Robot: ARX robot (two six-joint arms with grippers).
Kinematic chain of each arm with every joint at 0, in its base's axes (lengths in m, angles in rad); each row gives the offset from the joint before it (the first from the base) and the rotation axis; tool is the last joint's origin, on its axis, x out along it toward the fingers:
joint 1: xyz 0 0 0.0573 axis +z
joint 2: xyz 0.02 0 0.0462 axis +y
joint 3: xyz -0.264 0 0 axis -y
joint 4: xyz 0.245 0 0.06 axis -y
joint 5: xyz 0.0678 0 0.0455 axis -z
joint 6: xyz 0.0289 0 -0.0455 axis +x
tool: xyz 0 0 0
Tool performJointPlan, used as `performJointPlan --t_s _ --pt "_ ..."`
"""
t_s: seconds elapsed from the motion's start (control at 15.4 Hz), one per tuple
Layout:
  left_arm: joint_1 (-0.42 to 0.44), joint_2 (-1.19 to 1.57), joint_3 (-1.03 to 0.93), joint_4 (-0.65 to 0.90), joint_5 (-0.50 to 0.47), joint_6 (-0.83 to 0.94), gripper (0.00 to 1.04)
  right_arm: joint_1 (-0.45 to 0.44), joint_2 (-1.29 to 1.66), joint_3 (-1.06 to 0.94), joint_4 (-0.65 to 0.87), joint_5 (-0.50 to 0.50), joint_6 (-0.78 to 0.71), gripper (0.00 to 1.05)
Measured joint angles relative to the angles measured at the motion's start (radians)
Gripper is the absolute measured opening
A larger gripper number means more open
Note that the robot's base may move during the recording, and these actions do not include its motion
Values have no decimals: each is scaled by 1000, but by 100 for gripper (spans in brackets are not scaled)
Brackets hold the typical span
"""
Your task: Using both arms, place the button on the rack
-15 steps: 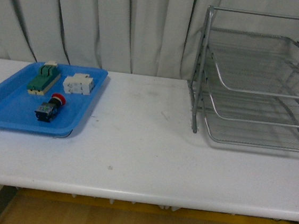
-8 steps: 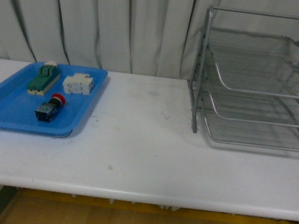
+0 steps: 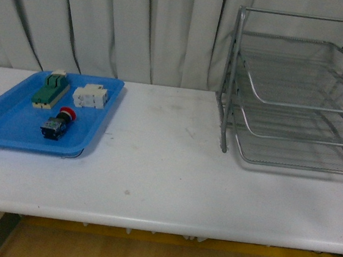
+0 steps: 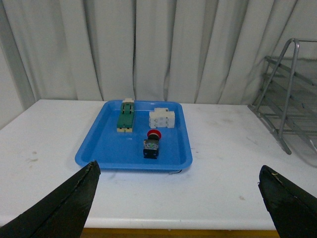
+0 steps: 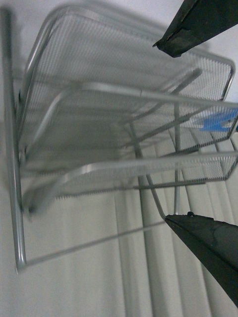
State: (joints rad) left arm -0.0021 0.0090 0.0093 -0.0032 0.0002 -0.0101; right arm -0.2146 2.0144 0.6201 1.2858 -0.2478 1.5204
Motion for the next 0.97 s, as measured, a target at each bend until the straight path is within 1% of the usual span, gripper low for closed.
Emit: performJointPlan --t_s 0.06,0.19,0.32,0.39,0.65,0.97 --pt "0 0 0 0 0 0 98 26 56 0 -6 17 76 98" --pt "0 0 0 0 0 0 98 79 116 27 -2 35 154 98" --pt "0 0 0 0 0 0 98 124 165 73 -1 39 162 98" --pt "0 0 0 0 0 0 98 132 183 89 -1 39 158 98" --pt "0 0 0 0 0 0 98 135 234 168 -1 37 128 98" --pt "0 0 0 0 0 0 98 113 284 239 1 25 75 98"
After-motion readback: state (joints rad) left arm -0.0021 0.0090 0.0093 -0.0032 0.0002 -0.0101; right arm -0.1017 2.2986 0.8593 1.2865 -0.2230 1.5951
